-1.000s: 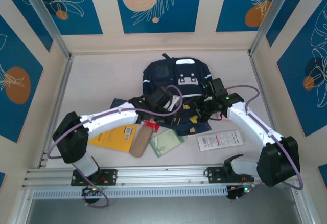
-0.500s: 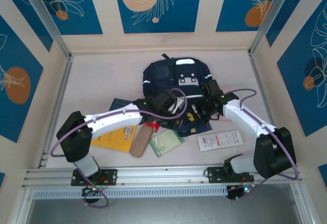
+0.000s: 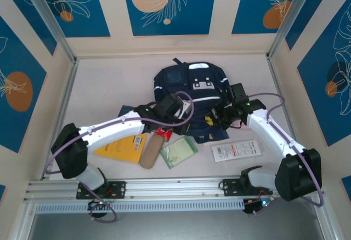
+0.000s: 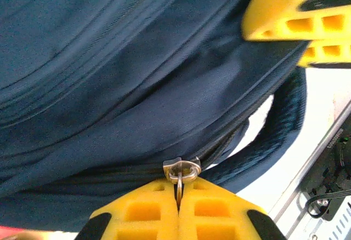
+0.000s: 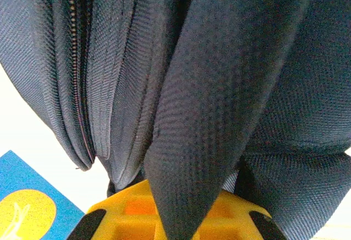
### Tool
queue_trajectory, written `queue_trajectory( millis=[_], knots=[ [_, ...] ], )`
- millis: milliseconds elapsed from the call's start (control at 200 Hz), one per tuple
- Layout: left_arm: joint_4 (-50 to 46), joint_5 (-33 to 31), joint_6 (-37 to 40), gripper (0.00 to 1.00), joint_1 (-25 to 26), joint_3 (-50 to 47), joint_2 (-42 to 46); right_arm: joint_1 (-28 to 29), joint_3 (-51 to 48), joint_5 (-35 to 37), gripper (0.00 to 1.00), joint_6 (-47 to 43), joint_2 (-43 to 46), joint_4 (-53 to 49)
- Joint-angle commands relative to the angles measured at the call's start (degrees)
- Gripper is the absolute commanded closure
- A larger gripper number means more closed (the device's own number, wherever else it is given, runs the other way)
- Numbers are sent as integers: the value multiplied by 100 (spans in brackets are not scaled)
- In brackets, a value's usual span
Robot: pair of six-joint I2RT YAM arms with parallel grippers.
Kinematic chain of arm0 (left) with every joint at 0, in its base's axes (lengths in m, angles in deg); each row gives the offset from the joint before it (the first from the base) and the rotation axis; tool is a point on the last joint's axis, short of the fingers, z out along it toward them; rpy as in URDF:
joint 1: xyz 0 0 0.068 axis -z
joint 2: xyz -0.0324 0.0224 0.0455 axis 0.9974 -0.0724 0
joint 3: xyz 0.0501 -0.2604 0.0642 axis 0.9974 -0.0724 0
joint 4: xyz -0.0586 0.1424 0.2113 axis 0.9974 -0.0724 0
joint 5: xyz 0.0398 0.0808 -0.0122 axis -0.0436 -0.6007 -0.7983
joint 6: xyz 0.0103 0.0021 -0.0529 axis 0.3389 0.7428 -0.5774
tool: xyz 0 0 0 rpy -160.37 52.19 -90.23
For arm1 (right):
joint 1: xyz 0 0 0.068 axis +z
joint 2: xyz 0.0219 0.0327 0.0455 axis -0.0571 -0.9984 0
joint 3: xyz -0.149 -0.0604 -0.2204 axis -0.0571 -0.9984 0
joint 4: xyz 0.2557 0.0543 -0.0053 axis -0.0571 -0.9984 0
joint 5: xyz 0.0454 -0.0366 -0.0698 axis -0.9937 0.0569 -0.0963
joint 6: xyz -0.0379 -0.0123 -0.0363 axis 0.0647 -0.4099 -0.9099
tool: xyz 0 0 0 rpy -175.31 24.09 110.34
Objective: Pack the student bag
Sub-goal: Unzip the student bag at the top-center of the table.
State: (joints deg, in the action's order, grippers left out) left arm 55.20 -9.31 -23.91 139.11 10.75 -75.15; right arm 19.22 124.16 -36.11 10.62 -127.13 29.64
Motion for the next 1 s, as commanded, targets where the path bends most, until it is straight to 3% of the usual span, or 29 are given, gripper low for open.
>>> queue_trajectory(
  millis=[0,620,990],
  knots=[
    [-576,-360,105,100,-354,-237,352,-266,231,358,100,-261,168,-270],
    [-320,-79,-37,100,-2057,-522,233,-804,531,-285,100,-1650,263,110],
    [-254,125,198,100,-2536,-174,-447,-814,471,-595,100,-2528,518,516]
  ],
)
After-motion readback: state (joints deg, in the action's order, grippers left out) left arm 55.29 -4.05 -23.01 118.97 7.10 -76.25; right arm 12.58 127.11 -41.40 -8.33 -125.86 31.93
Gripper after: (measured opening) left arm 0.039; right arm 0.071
